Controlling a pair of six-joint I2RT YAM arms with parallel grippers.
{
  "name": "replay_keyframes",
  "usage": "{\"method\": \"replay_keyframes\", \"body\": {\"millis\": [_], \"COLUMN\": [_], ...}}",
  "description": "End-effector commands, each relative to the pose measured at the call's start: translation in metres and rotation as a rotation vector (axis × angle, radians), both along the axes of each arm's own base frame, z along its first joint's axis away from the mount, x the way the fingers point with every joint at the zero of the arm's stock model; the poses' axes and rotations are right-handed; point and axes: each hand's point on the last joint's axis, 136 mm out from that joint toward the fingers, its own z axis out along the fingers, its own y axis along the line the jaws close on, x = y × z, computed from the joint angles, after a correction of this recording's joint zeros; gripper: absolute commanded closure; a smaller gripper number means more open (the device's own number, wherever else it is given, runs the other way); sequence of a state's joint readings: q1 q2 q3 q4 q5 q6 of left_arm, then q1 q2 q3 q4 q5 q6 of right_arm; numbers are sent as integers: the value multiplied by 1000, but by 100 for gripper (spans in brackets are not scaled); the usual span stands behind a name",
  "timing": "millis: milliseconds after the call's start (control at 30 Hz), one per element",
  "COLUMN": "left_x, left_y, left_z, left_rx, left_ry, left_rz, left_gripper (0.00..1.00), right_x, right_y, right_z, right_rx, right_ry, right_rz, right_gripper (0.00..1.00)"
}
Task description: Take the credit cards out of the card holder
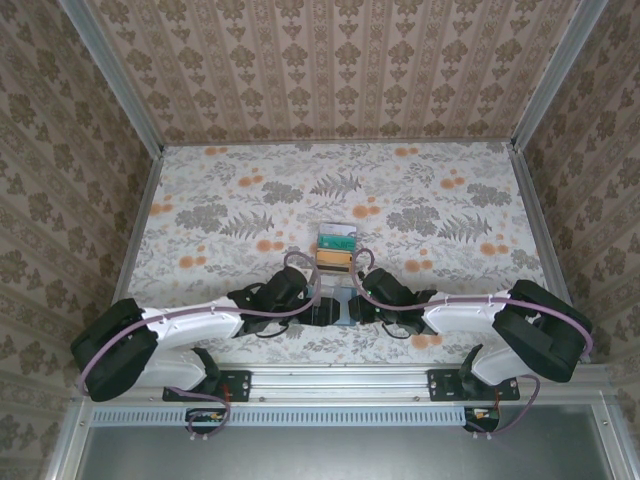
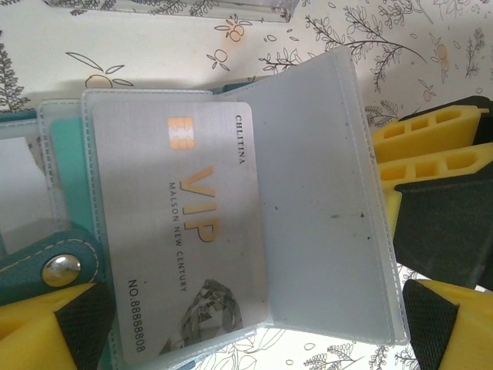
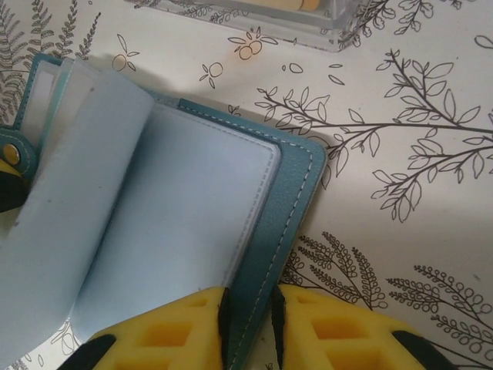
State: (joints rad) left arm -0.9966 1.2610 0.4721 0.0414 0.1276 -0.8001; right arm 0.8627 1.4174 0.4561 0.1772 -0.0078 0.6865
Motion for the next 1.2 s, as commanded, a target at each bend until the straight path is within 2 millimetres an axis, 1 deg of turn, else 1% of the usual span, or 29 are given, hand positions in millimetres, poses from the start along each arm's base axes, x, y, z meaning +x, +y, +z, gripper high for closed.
{"method": "replay_keyframes", "body": {"millis": [0, 33, 167, 267, 367, 467, 533, 600, 700, 733, 767, 867, 933, 1067, 1167], "left_x": [-3, -3, -3, -3, -3, -2, 1, 4, 9, 10, 11, 13, 13, 13, 13], "left_y": [-1, -1, 0, 0, 0, 2, 7, 14, 26, 30, 35, 41, 44, 49, 51], "left_z": [6, 8, 17, 21, 21, 18, 15, 12, 6, 5, 1, -5, -9, -17, -21], "left_rx": [7, 3, -5, -19, -17, -7, 1, 10, 19, 21, 27, 30, 36, 40, 36], "left_ry": [-9, -11, -25, -34, -38, -38, -36, -33, -26, -24, -17, -11, -5, 6, 10], "left_rz": [-21, -23, -23, -26, -26, -14, 4, 27, 61, 71, 82, 93, 95, 106, 115], "left_gripper": [0, 0, 0, 0, 0, 0, 4, 11, 34, 45, 53, 67, 71, 72, 72], "right_x": [3, 4, 9, 12, 12, 11, 9, 6, 4, 4, 3, 4, 4, 6, 9], "right_y": [-7, -8, -18, -27, -32, -32, -28, -22, -7, -2, 4, 21, 31, 50, 59], "right_z": [2, 11, 27, 42, 56, 67, 72, 76, 81, 82, 83, 84, 83, 77, 71], "right_rx": [-27, -17, -32, -31, -7, 28, 66, 104, 171, 191, 210, 246, 264, 280, 302], "right_ry": [-15, -37, -84, -126, -160, -174, -172, -159, -130, -117, -105, -70, -49, 14, 54], "right_rz": [-33, -38, -71, -98, -117, -122, -114, -102, -79, -73, -65, -50, -44, -48, -73], "right_gripper": [70, 67, 61, 59, 58, 58, 60, 63, 67, 68, 69, 71, 73, 77, 80]}}
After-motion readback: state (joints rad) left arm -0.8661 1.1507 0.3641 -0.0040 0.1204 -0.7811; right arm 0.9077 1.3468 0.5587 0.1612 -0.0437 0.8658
